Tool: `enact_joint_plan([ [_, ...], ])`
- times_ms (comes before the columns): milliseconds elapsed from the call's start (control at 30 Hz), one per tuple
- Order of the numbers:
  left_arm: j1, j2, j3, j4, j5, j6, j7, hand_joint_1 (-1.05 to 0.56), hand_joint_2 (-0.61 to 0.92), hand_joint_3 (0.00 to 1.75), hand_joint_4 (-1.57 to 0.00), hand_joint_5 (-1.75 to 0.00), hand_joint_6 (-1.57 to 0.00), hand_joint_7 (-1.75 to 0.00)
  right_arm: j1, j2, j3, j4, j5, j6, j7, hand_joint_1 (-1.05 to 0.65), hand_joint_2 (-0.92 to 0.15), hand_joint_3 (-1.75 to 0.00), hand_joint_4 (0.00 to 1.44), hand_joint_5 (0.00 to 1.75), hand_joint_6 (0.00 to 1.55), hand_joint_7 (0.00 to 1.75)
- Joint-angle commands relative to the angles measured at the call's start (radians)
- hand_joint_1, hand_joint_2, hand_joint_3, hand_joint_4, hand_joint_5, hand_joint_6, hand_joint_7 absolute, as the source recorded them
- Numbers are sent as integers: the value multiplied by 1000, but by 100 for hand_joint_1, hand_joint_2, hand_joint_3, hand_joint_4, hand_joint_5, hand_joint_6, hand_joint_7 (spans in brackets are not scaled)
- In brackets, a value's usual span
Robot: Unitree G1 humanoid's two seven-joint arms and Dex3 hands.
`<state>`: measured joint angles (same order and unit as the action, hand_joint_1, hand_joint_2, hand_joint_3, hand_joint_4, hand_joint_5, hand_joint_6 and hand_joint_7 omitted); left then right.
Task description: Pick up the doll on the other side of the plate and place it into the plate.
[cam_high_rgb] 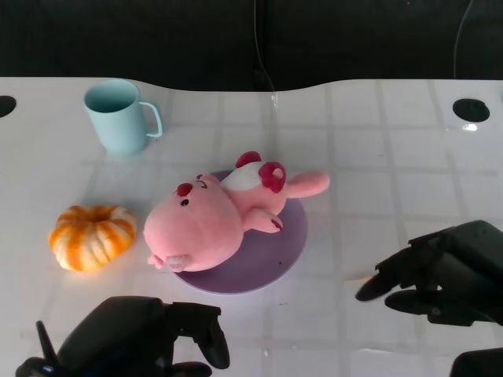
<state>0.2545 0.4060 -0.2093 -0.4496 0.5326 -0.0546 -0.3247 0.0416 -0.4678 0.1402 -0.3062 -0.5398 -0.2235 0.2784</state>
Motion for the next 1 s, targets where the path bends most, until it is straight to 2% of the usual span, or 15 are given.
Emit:
enact_joint_plan([
  [33, 5, 19, 14, 3, -12, -6, -5, -31, 92, 35, -67, -154, -72, -104, -11, -4, 8, 65, -16, -26, -38, 1, -53, -80, 98, 135, 119, 54],
  [100, 8, 19, 17, 6, -17, -10, -3, -30, 92, 35, -67, -154, -72, -104, -18, 5, 12, 108, -18, -46, -65, 0, -40, -110, 101, 141, 115, 74],
  [167, 11, 18, 20, 9, -24, -15, 1, -29, 92, 35, -66, -154, -72, -104, -26, 14, 18, 140, -24, -47, -84, -2, -34, -122, 101, 149, 107, 97],
  [233, 13, 18, 23, 11, -26, -16, 4, -29, 92, 34, -66, -155, -73, -103, -28, 24, 21, 156, -24, -35, -92, -4, -33, -118, 97, 162, 99, 115],
  [300, 13, 19, 25, 16, -25, -19, 7, -30, 92, 34, -66, -155, -73, -102, -27, 33, 26, 158, -24, -15, -89, -5, -36, -111, 93, 171, 93, 125],
  [567, 12, 21, 32, 41, -27, -47, 17, -30, 92, 34, -66, -154, -73, -102, -27, 57, 33, 163, -4, 20, -77, -4, -39, -106, 93, 175, 88, 134],
  [667, 12, 21, 31, 43, -26, -48, 17, -31, 92, 34, -66, -154, -73, -102, -28, 55, 36, 166, 4, 16, -73, -3, -39, -106, 94, 175, 87, 132],
  [800, 13, 20, 29, 48, -31, -54, 17, -29, 92, 34, -65, -154, -73, -102, -28, 51, 39, 163, 8, 18, -65, -5, -38, -113, 93, 175, 89, 128],
  [1000, 14, 19, 26, 51, -26, -61, 22, -29, 92, 34, -65, -154, -73, -103, -27, 50, 37, 152, 5, 26, -56, -4, -43, -101, 93, 168, 94, 109],
])
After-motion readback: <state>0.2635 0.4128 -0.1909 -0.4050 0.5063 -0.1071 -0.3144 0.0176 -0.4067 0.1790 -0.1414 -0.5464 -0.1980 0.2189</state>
